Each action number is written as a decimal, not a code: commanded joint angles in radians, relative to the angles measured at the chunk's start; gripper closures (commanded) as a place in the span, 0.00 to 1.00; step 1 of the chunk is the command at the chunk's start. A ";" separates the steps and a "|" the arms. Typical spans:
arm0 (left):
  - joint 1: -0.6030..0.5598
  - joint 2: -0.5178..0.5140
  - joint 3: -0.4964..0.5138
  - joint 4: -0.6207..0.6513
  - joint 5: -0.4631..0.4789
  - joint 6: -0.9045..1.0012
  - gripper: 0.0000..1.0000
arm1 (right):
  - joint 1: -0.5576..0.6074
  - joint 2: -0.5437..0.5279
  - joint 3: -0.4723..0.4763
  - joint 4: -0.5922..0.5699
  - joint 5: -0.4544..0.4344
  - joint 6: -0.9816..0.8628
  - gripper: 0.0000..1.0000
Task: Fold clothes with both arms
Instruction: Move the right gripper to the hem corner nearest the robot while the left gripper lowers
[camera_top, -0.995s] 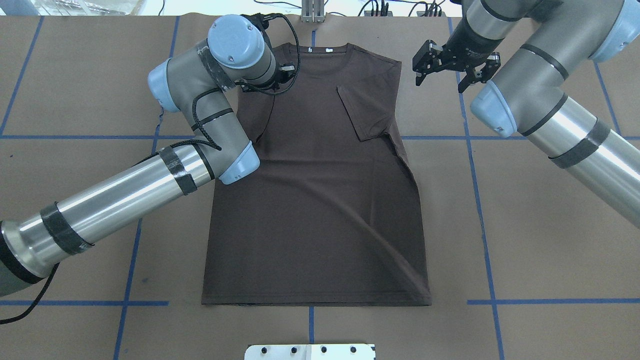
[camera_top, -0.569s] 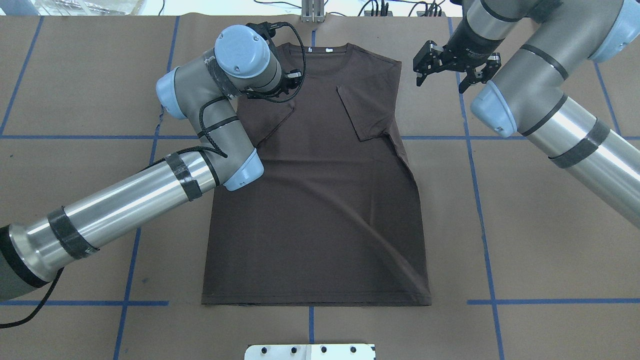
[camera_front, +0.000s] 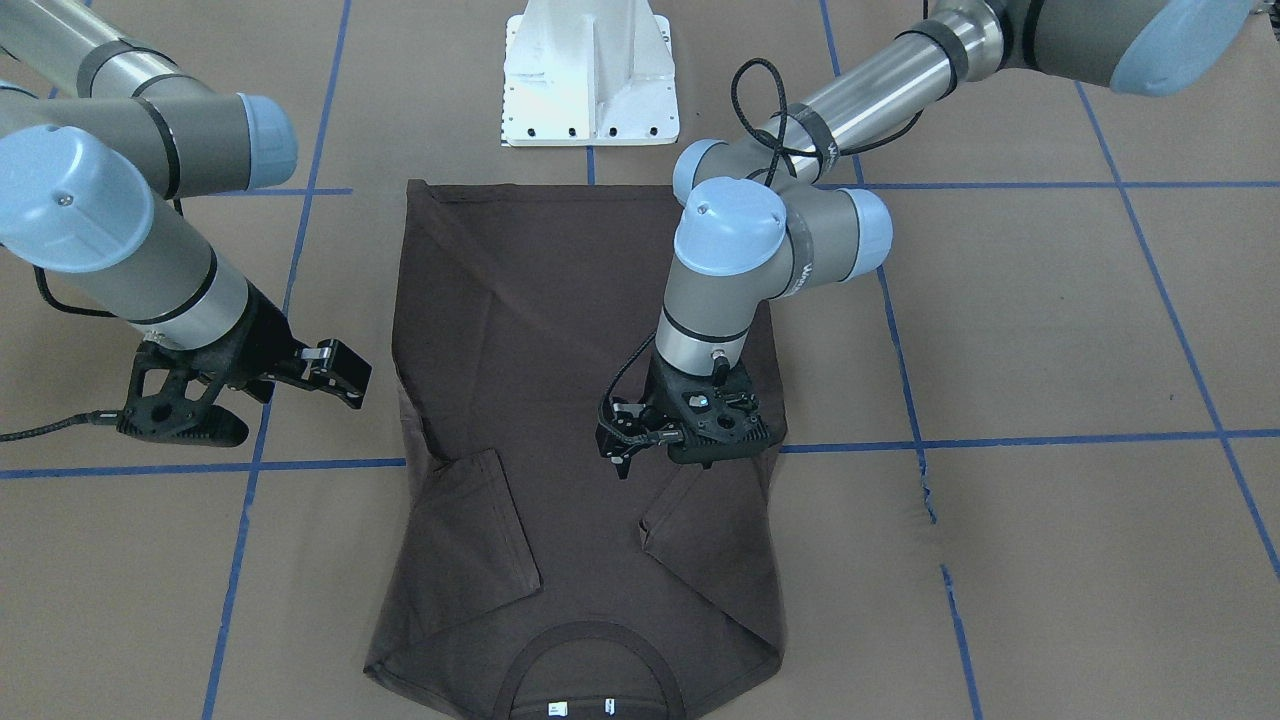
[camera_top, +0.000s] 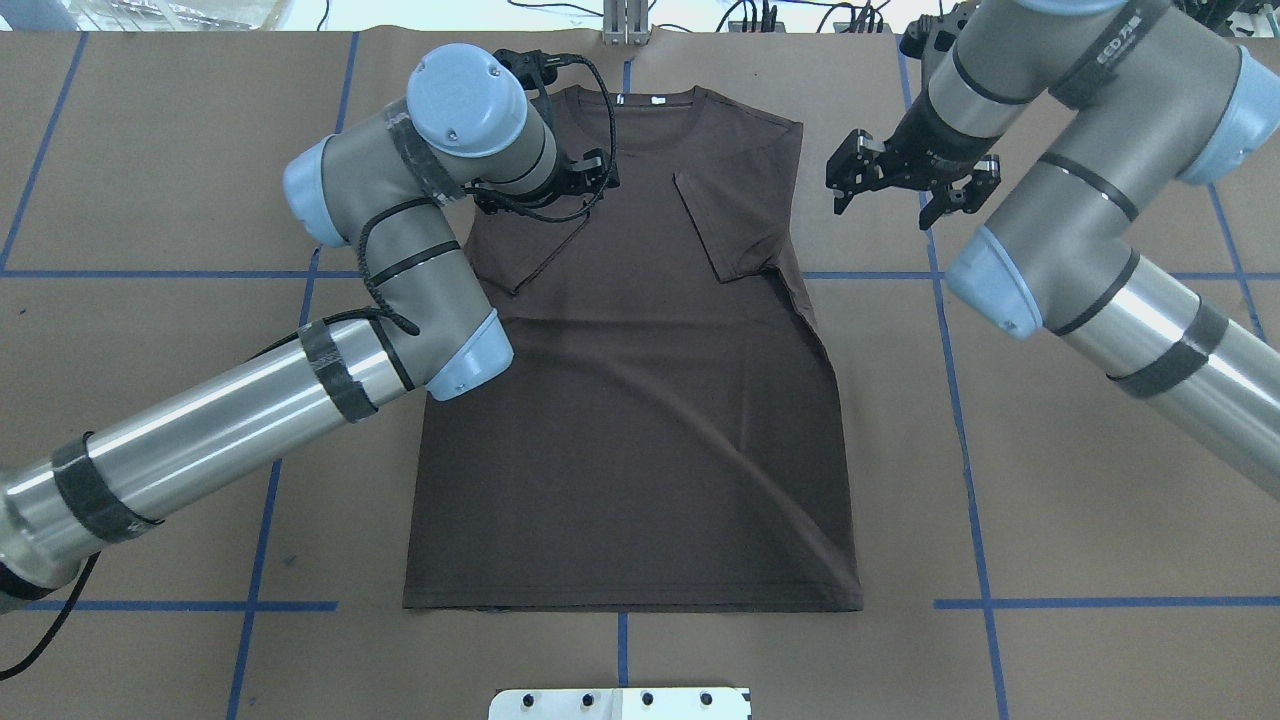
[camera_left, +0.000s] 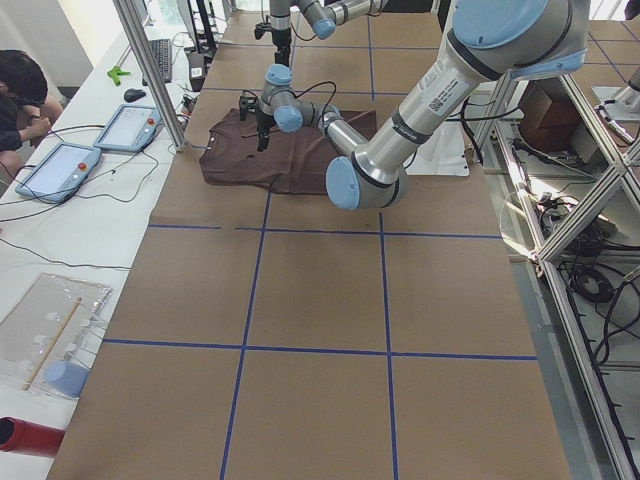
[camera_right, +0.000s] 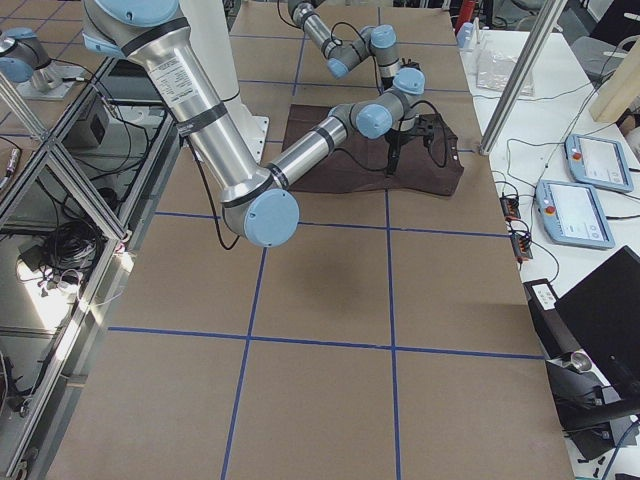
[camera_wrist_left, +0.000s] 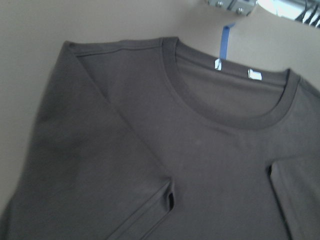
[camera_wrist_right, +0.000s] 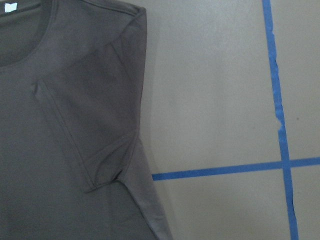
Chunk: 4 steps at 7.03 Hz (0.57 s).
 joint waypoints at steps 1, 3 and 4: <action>-0.002 0.199 -0.328 0.176 -0.011 0.144 0.00 | -0.122 -0.204 0.183 0.123 -0.089 0.169 0.00; -0.003 0.327 -0.487 0.227 -0.011 0.218 0.00 | -0.300 -0.337 0.267 0.262 -0.244 0.366 0.00; -0.003 0.361 -0.530 0.232 -0.011 0.218 0.00 | -0.380 -0.358 0.301 0.264 -0.287 0.442 0.00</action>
